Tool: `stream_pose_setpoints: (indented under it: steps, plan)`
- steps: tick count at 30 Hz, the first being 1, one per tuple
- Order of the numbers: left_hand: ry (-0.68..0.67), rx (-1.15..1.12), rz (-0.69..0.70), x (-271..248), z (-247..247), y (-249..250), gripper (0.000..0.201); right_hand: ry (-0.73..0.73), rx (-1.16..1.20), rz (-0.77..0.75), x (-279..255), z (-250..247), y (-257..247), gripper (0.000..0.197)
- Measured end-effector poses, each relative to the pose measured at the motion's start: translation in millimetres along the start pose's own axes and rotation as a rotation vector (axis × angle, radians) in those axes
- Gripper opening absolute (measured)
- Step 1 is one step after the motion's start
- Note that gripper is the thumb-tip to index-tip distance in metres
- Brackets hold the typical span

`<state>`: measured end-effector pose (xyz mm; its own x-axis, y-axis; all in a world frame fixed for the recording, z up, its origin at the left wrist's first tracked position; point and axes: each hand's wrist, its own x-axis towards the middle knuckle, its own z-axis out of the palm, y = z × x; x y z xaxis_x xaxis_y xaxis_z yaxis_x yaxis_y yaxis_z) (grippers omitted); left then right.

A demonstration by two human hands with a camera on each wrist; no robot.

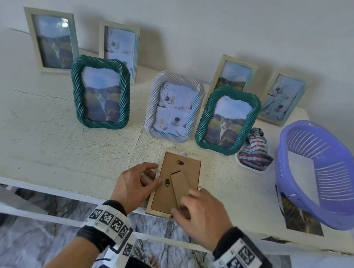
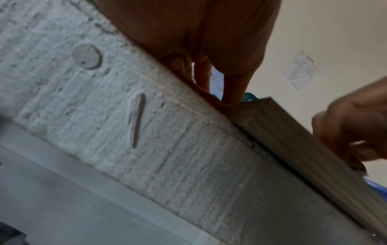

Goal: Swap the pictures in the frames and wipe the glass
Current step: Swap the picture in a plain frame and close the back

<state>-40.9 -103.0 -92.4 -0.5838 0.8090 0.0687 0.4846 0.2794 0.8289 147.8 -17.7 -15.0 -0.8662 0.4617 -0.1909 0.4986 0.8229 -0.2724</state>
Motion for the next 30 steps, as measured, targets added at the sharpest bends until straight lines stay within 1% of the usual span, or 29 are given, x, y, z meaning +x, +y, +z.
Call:
stream_pose_setpoints:
  steps: [2,4,8,10,13,17,18,20,22,23,24,25,27,28,30]
  plan:
    - [0.0,-0.001,0.004,0.0,0.0,0.4,0.033,0.07,-0.072,0.043,-7.8,18.2,-6.2,0.04]
    - [-0.004,-0.007,0.001,-0.1,-0.5,0.7,0.033,0.134,-0.11,0.093,-10.8,29.3,-12.0,0.037]
    - [-0.006,-0.005,-0.005,-0.3,-0.9,2.4,0.032,0.219,-0.05,0.119,-9.9,41.0,-15.6,0.025]
    - [-0.004,-0.005,-0.007,-0.7,-1.0,2.6,0.032,0.221,0.028,0.117,-9.0,43.0,-17.0,0.017]
    - [0.0,-0.003,-0.007,-1.4,-0.9,2.3,0.033,0.207,0.073,0.062,-8.9,45.1,-18.7,0.007]
    - [0.008,-0.003,0.003,-1.7,-1.1,2.4,0.034,0.167,0.001,-0.055,-7.6,44.1,-16.0,0.007]
    - [0.01,-0.002,0.004,-1.8,-0.8,2.2,0.034,0.155,-0.016,-0.077,-7.0,43.1,-15.1,0.01]
    - [0.014,0.003,0.001,-2.0,-0.8,2.2,0.034,0.147,-0.049,-0.11,-6.2,42.0,-12.6,0.019]
    - [0.005,0.0,-0.001,-2.2,-1.9,3.0,0.035,0.128,-0.055,-0.11,-5.9,39.0,-10.7,0.017]
    - [-0.005,-0.004,0.001,-2.3,-2.6,3.2,0.036,0.116,-0.045,-0.096,-5.4,35.7,-9.9,0.013]
    - [-0.014,-0.008,0.005,-2.4,-3.2,3.5,0.036,0.111,-0.032,-0.08,-4.5,33.3,-8.3,0.013]
    - [-0.02,-0.013,0.011,-2.5,-3.6,3.3,0.036,0.11,-0.021,-0.049,-3.3,30.5,-7.1,0.02]
    - [-0.021,-0.022,0.02,-2.5,-3.4,2.6,0.035,0.157,-0.027,0.044,0.4,24.8,-4.8,0.034]
    - [-0.019,-0.025,0.023,-2.8,-3.0,1.8,0.035,0.186,-0.054,0.098,3.0,22.4,-4.0,0.038]
    - [-0.014,-0.026,0.035,-3.5,-2.7,0.6,0.035,0.223,-0.13,0.185,8.7,19.2,-4.7,0.037]
